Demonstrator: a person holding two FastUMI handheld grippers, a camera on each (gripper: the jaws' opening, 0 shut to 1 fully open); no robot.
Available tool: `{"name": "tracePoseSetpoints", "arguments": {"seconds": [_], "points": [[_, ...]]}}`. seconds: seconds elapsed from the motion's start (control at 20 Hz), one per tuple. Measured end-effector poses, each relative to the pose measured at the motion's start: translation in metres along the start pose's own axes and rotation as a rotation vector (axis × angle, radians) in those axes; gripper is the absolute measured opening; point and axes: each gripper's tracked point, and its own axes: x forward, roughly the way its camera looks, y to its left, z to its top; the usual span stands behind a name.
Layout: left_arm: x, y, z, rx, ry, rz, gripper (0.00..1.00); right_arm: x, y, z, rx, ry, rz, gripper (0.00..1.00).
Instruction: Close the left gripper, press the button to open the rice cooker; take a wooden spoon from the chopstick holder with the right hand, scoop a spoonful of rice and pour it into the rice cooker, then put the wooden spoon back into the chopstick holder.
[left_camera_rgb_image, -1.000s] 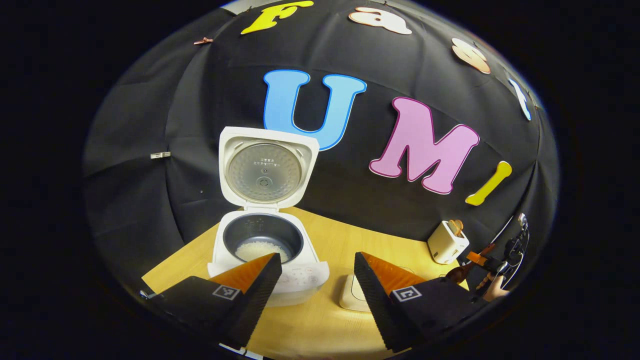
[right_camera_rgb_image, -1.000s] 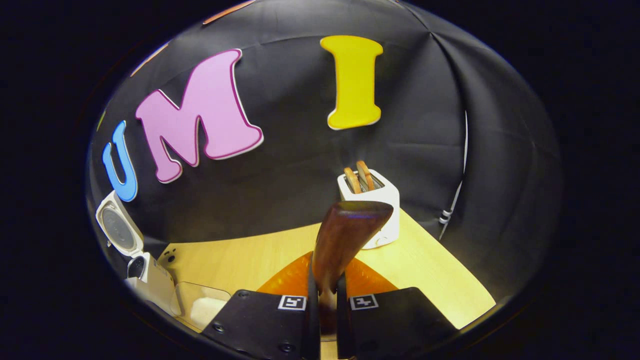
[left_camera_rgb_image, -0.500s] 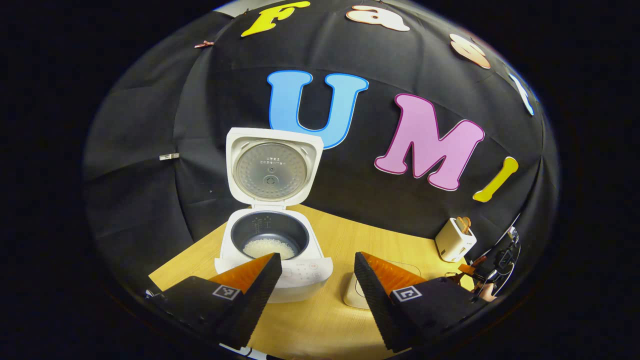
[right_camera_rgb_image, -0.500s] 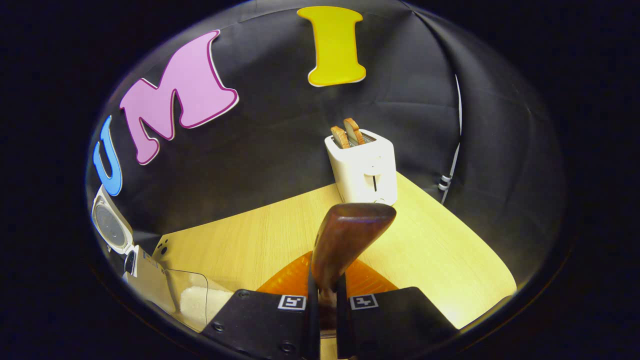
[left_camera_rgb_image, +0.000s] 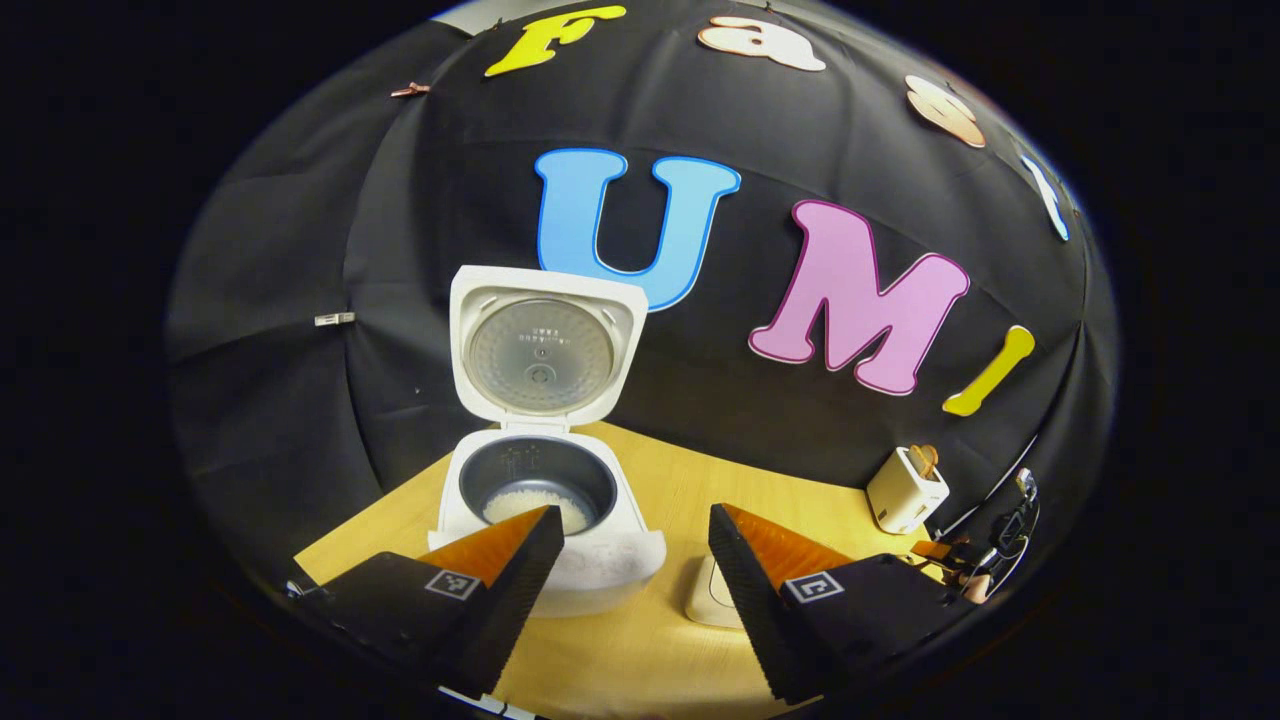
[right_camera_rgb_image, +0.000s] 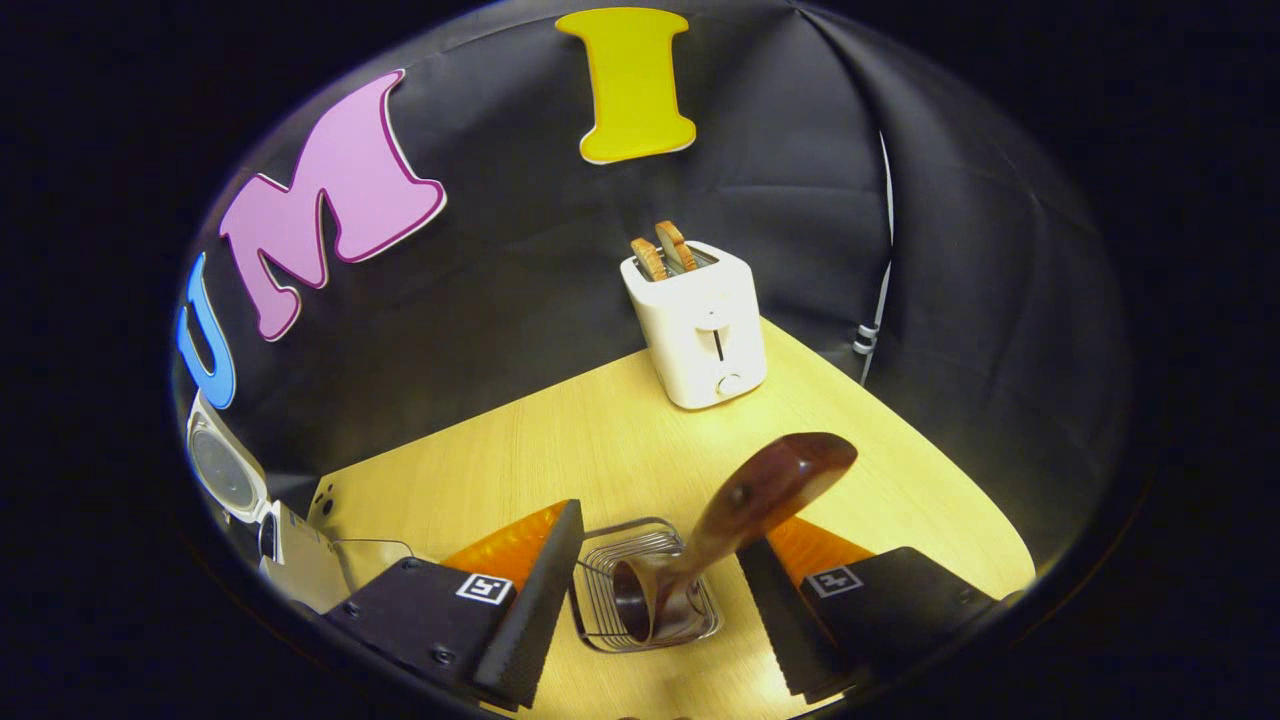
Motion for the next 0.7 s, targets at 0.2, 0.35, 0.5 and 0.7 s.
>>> {"name": "tracePoseSetpoints", "arguments": {"seconds": [0.2, 0.35, 0.5, 0.7], "points": [[0.009, 0.017, 0.025, 0.002, -0.043, 0.001, 0.94, -0.027, 0.001, -0.001, -0.003, -0.011, -0.039, 0.99], [0.018, 0.031, 0.046, 0.023, -0.084, 0.004, 0.95, -0.049, -0.008, -0.007, -0.044, -0.025, -0.102, 0.98], [0.035, 0.045, 0.082, 0.064, -0.138, 0.02, 0.94, -0.075, -0.015, -0.019, -0.114, -0.032, -0.16, 0.99], [0.063, 0.07, 0.144, 0.08, -0.204, 0.045, 0.94, -0.113, -0.012, -0.062, -0.118, 0.026, -0.202, 0.99]]}}
